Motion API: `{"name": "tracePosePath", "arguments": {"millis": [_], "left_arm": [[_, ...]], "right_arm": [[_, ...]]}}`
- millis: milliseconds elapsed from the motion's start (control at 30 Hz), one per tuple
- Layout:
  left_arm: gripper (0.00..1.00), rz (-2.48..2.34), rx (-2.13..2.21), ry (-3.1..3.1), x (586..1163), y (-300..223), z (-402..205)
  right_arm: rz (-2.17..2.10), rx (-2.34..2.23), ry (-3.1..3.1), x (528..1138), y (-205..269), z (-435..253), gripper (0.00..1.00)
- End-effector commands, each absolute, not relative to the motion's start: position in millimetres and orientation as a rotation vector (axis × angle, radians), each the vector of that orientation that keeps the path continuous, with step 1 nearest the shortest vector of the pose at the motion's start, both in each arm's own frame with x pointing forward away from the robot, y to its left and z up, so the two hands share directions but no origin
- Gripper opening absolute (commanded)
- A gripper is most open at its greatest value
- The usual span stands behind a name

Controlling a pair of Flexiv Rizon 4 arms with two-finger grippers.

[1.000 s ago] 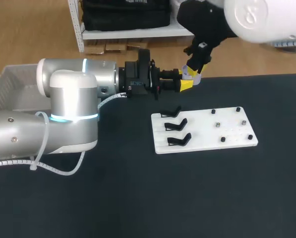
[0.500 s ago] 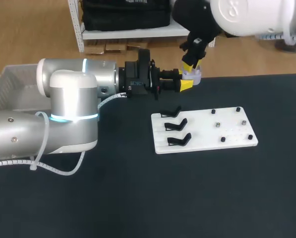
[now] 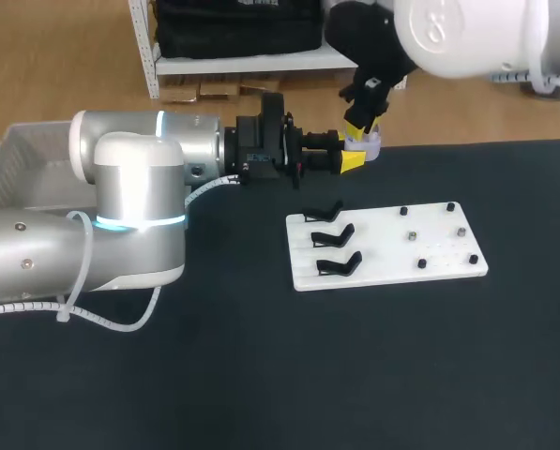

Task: Pick up each earbud case from the left stands, insert the matching earbuds, close the lid, and place the case in the box.

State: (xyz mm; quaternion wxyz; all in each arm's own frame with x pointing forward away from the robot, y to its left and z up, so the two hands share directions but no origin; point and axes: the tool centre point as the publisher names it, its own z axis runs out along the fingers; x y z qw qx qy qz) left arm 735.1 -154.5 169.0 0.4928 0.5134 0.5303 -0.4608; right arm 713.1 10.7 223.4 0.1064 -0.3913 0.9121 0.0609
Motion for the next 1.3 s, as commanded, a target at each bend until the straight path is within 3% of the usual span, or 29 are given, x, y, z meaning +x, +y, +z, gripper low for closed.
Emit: {"name": "tracePosePath", "arguments": {"millis": [33,1300], "left_arm": [[0.0,-1.119,1.245,1.286,735.7,-154.7,168.9],[0.0,-1.119,1.245,1.286,735.7,-154.7,168.9]], "right_arm": [[0.169,-1.15,2.689,715.3,10.9,221.3,0.0],[0.054,-1.201,2.703,718.7,15.2,206.9,0.0]]}}
